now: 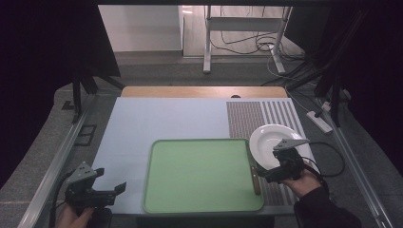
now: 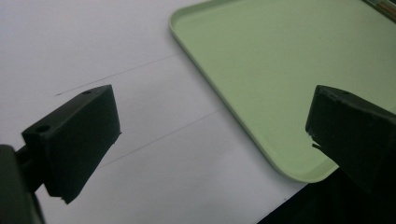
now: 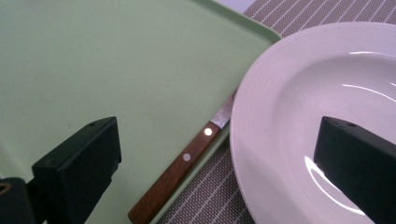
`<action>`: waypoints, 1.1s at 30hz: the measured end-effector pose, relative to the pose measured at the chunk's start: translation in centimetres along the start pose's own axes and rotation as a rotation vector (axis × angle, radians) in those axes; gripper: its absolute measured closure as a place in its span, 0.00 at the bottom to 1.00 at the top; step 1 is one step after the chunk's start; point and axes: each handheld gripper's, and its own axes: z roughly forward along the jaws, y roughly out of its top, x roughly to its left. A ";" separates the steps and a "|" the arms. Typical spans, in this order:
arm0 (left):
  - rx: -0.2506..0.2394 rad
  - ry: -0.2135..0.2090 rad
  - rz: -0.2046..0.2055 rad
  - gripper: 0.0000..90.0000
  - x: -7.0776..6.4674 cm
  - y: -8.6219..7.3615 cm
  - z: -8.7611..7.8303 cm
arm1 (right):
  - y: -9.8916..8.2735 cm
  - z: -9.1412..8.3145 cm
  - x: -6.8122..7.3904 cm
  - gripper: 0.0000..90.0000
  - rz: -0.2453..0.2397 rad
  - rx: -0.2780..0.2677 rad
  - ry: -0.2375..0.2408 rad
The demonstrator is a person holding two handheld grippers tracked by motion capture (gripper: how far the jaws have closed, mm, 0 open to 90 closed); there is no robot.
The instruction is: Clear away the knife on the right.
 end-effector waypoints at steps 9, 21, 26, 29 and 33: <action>0.000 0.000 -0.001 0.03 0.0 0.0 0.0 | -1.2 -0.9 -0.4 0.00 0.028 -0.013 -0.029; -0.001 0.000 -0.002 0.03 0.0 0.0 0.0 | -2.7 -2.3 -1.0 0.00 0.070 -0.041 -0.075; -0.001 0.000 -0.004 0.03 0.0 0.0 0.0 | -3.1 -3.0 -1.1 0.00 0.083 -0.060 -0.086; -0.001 0.000 -0.004 0.03 0.0 0.0 0.0 | -3.4 -3.4 -1.2 0.00 0.088 -0.067 -0.092; -0.001 0.000 -0.004 0.03 0.0 0.0 0.0 | -3.7 -3.8 -1.2 0.00 0.089 -0.072 -0.103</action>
